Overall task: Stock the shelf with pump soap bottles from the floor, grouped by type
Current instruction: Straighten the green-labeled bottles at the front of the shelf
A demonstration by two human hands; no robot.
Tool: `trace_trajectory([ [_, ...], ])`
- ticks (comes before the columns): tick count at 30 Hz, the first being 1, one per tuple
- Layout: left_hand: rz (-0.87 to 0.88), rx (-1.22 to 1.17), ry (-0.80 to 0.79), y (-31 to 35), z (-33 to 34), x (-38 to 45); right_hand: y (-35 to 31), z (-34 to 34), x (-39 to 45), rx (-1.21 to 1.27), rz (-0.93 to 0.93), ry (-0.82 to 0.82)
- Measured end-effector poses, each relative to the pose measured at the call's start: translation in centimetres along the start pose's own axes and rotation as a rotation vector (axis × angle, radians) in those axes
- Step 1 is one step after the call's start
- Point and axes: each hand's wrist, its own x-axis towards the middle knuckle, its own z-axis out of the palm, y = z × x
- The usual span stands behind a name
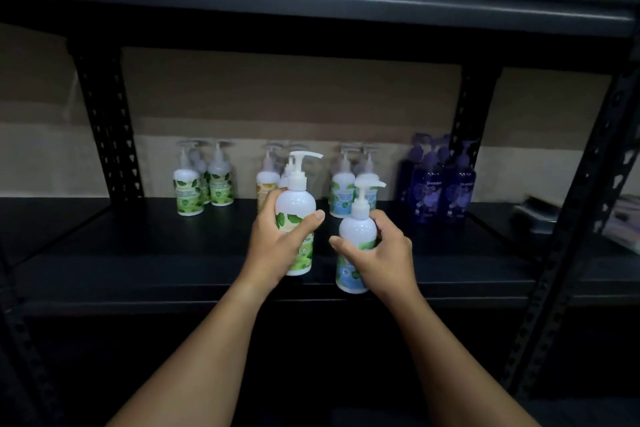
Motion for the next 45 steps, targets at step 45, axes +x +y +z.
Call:
trace_trajectory([
  [45, -0.062, -0.119, 0.065, -2.7, -1.2, 4.2, 10.3, 8.2, 13.8, -0.276, 0.149, 0.222],
])
